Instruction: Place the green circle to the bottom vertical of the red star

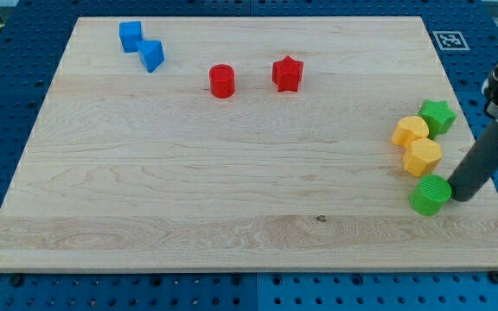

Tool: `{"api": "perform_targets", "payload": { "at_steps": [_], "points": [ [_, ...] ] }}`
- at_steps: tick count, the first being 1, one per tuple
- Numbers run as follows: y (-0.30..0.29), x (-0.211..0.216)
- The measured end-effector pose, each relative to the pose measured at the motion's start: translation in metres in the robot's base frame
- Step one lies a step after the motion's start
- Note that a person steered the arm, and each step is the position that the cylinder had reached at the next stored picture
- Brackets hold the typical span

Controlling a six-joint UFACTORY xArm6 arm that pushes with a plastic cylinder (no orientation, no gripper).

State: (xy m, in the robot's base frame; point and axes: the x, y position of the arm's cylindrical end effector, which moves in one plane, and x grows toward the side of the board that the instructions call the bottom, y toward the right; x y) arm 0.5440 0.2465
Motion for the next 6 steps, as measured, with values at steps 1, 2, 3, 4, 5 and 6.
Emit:
{"api": "perform_targets", "payload": {
  "at_steps": [1, 2, 3, 4, 5, 6],
  "points": [
    [-0.008, 0.005],
    [-0.047, 0.009],
    [-0.049, 0.009],
    [-0.057, 0.006],
    [-0.072, 0.007],
    [-0.077, 0.020]
  ]
}}
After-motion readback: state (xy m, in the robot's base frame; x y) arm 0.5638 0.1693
